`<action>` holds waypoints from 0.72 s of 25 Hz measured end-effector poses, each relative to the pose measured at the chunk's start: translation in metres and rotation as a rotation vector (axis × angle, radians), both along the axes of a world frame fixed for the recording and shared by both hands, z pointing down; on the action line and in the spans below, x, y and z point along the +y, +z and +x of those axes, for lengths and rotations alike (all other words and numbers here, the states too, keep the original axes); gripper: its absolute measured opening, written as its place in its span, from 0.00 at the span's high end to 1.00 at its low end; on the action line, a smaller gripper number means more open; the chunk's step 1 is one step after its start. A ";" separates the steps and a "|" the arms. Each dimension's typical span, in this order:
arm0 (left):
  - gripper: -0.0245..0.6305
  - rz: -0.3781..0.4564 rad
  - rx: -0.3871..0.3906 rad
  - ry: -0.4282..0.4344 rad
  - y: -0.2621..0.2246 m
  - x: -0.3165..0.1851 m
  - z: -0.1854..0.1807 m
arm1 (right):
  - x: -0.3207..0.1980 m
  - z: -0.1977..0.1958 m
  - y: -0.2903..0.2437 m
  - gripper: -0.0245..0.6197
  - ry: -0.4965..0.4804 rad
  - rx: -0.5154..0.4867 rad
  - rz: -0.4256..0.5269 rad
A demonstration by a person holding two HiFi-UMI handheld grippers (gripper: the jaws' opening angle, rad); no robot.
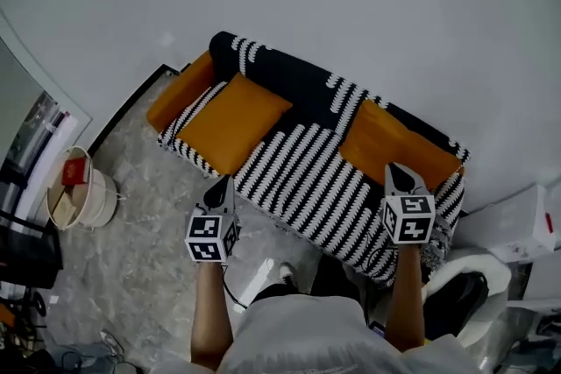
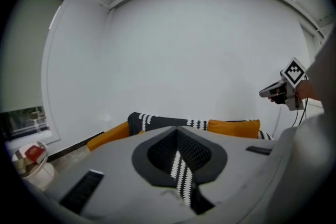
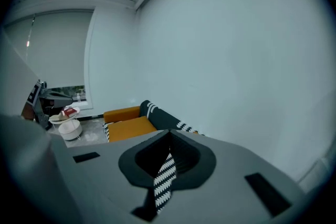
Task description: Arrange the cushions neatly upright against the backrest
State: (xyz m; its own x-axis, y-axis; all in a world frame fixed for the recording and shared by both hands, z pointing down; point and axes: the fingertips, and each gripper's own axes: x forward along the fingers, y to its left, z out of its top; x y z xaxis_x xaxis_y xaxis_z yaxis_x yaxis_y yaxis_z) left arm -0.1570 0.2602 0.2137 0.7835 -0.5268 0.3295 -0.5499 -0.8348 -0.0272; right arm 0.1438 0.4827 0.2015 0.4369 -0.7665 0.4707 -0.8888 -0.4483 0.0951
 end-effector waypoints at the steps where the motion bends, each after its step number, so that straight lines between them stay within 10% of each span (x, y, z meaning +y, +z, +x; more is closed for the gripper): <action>1: 0.96 0.000 0.002 -0.023 -0.001 -0.006 -0.006 | -0.012 -0.002 -0.002 0.96 -0.026 0.008 -0.001; 18: 0.96 0.055 -0.013 -0.331 -0.035 -0.105 -0.006 | -0.228 0.007 -0.021 0.96 -0.521 0.085 -0.009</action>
State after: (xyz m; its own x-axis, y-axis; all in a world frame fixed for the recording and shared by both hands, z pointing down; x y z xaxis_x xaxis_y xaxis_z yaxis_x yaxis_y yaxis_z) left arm -0.1627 0.1553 0.1786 0.5628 -0.7694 0.3023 -0.7902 -0.6080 -0.0764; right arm 0.1508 0.2547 0.1810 0.0355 -0.8882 0.4581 -0.9826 0.0527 0.1783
